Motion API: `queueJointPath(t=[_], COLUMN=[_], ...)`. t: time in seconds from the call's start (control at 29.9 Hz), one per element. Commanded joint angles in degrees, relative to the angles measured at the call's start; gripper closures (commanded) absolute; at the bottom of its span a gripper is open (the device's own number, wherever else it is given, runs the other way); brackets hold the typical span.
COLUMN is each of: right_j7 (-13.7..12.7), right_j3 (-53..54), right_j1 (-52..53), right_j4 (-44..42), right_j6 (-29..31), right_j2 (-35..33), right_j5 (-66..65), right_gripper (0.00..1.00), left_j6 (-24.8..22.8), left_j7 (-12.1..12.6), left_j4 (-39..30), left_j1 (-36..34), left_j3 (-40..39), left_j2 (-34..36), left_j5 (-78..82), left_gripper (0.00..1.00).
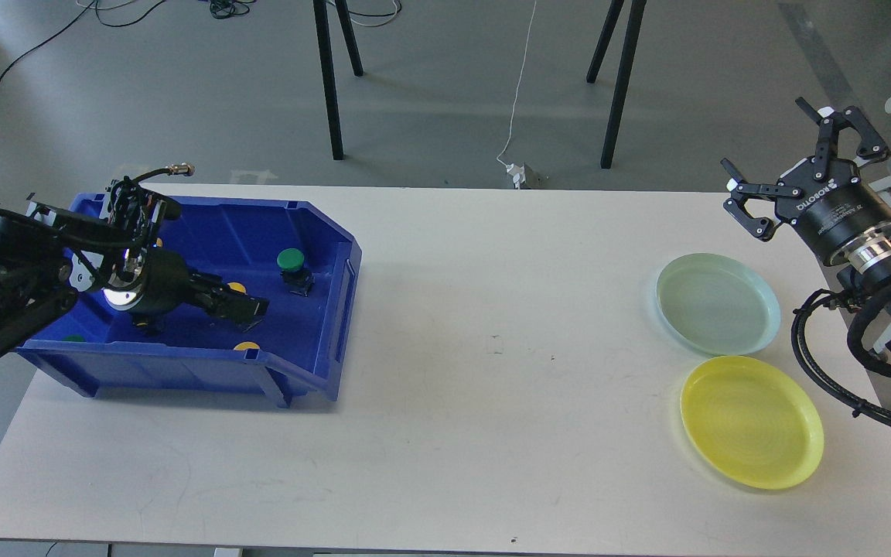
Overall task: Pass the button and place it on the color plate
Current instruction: 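Close the left gripper on the yellow-topped button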
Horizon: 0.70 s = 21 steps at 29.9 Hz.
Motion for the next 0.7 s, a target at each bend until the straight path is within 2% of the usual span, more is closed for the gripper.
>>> queueJointPath(t=[0.0,0.2,0.43,0.6,0.67], right_j7=[0.0,0.0,0.0,0.0,0.0], right_j3=[0.0,0.0,0.4,0.4,0.4], right_j1=[-0.1,-0.6,-0.9,-1.3,-1.4], right_j4=[0.0,0.0,0.1,0.1,0.1], right_j6=[0.0,0.0,0.0,0.0,0.0], right_j2=[0.0,0.0,0.0,0.0,0.0], right_j5=[0.0,0.0,0.0,0.0,0.0], right_gripper=[0.01,0.01,0.01,0.01,0.01], left_j6=[1.1,1.6,4.7,4.8,4.9], left_j7=[0.0,0.0,0.0,0.0,0.0], left_j4=[2.4,9.1,12.3,12.6,13.2], left_j1=[0.5,1.6,3.1,3.3,3.3], left_j3=[0.0,0.0,0.0,0.0,0.0], left_j2=[-1.0,-5.0,-6.6,-7.3,-7.5], left_j5=[0.0,-0.4,-0.5,-0.5,-0.5], left_gripper=[0.02,0.02,0.02,0.08,0.15])
